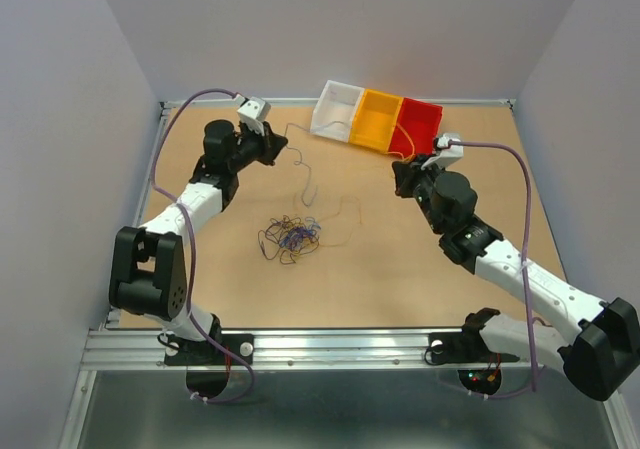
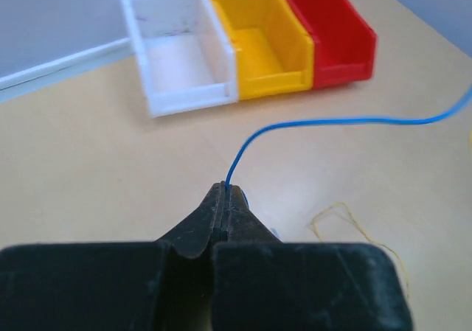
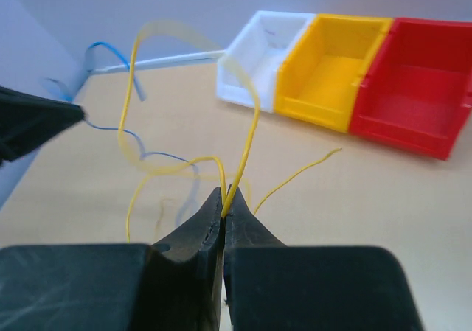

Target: Untangle the cables

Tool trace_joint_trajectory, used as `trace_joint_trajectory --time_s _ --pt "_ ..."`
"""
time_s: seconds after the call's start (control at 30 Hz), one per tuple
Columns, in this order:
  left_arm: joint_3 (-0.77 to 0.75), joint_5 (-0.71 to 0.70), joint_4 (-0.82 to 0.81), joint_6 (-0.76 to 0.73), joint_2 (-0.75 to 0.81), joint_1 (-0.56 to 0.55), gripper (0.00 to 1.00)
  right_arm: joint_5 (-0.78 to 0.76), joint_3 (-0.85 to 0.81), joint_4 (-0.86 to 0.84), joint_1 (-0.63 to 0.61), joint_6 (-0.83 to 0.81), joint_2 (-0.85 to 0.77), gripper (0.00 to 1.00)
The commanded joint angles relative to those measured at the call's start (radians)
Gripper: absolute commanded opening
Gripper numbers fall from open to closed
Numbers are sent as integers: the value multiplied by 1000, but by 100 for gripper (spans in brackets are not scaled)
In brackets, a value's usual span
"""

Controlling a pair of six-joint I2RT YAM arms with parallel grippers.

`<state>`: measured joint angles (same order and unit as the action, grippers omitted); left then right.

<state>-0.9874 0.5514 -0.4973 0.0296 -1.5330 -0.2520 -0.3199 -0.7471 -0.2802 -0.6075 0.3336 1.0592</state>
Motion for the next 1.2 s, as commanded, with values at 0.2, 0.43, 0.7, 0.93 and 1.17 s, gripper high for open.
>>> trace_joint_trajectory --time_s 0.2,0.43,0.7,0.93,1.17 --pt "39 -140 0 30 106 34 0 -234 -1 19 2 -24 -44 1" --pt "58 -90 -12 26 126 31 0 -196 -161 16 96 -73 134 1" --pt "81 -97 -18 4 166 2 0 -44 -414 18 297 -57 424 1" --pt "105 -126 -21 -25 217 -41 0 -47 -641 27 399 -111 617 1" --pt "116 -169 -20 -75 238 -95 0 -10 -774 33 416 -150 797 1"
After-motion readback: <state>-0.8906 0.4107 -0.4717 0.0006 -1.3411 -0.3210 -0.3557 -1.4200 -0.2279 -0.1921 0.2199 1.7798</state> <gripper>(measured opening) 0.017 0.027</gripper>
